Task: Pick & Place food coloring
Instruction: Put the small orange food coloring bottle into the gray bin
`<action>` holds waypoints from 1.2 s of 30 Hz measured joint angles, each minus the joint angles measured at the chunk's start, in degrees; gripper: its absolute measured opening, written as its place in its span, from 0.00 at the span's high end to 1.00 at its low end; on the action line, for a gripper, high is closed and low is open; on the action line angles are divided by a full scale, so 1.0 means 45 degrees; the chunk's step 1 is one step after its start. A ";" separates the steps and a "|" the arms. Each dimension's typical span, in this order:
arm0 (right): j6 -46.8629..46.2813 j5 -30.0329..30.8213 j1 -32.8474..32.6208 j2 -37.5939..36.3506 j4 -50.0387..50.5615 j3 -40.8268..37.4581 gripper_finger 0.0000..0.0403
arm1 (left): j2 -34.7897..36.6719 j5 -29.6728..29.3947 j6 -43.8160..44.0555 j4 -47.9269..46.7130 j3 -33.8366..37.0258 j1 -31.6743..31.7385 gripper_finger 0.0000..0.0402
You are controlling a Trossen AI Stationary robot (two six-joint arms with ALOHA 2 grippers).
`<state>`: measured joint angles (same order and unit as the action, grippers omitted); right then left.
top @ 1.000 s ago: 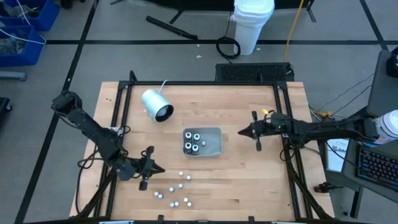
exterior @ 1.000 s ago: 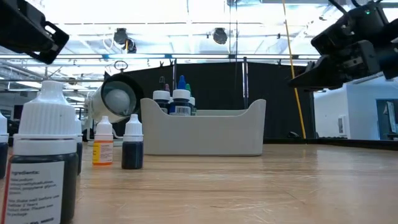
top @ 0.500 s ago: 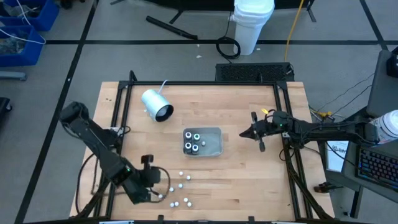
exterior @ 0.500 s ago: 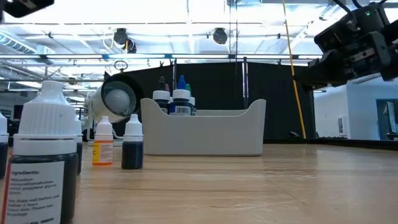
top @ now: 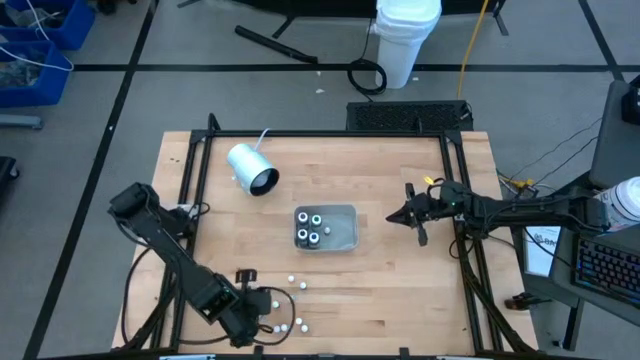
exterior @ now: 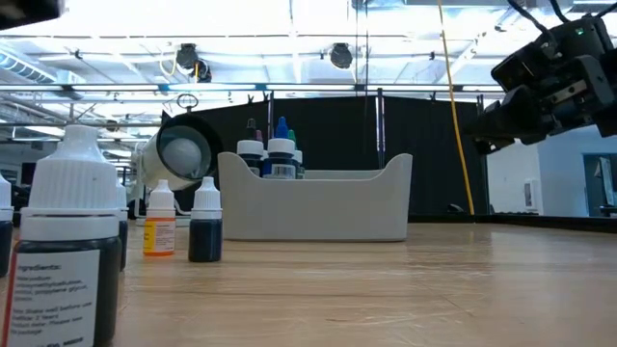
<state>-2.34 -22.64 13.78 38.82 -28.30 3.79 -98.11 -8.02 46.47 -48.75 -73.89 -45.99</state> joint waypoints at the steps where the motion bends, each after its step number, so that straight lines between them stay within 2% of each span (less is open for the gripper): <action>1: 0.0061 0.0000 0.0000 -0.0007 -0.0221 0.0000 1.00 | -0.0049 0.0143 -0.0025 -0.0018 0.0086 -0.0096 0.75; 8: 0.0434 -0.0002 0.0000 -0.0012 -0.1414 -0.0015 1.00 | -0.0052 0.0252 -0.0210 -0.0328 0.0463 -0.0392 0.63; 15: 0.0240 0.0003 0.0000 -0.0007 -0.1539 -0.0024 1.00 | -0.0043 0.0172 0.0040 -0.0291 0.0463 -0.0492 0.56; 27: -0.0019 -0.0004 0.0000 -0.0002 -0.1335 -0.0042 1.00 | -0.0043 0.0357 -0.0208 -0.0165 0.1235 -0.0565 0.54; 30: -0.0013 -0.0002 0.0000 -0.0002 -0.1254 -0.0044 1.00 | -0.0043 0.0754 -0.0389 -0.0135 0.1384 -0.0526 0.54; 36: 0.0073 -0.0002 0.0000 -0.0002 -0.1263 -0.0049 1.00 | -0.0043 0.1012 -0.1182 0.0894 0.1738 -0.0290 0.54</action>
<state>-2.01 -22.65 13.78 38.81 -33.98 3.57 -98.30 -3.46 41.15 -44.73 -66.07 -47.30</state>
